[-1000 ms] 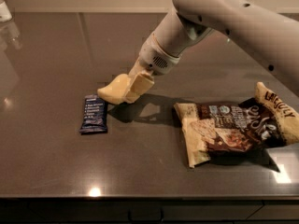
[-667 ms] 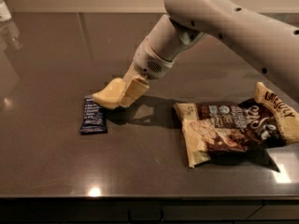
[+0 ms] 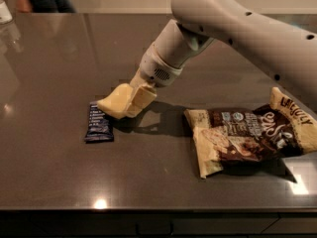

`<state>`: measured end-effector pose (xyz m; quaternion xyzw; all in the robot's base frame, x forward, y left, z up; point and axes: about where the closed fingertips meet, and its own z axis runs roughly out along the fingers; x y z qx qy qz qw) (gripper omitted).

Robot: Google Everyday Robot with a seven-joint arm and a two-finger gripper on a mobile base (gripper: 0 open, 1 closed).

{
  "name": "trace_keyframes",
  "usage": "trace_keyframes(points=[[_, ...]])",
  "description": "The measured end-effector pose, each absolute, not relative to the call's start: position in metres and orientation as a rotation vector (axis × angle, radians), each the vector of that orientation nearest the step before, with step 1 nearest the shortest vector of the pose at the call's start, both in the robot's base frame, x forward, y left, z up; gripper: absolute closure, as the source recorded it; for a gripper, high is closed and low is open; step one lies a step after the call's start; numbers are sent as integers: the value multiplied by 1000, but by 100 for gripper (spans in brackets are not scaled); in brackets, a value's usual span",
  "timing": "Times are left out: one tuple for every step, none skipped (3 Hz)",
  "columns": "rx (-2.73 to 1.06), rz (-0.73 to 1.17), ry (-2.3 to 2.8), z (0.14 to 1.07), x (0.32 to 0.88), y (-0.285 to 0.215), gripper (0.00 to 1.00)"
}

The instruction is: Move sponge near rxbar blueberry

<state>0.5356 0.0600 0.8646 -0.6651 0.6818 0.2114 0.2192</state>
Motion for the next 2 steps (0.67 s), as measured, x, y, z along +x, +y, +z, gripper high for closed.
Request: trace_keyframes(points=[[-1843, 586, 1886, 864, 535, 61, 0], [-1843, 586, 1886, 864, 535, 61, 0]])
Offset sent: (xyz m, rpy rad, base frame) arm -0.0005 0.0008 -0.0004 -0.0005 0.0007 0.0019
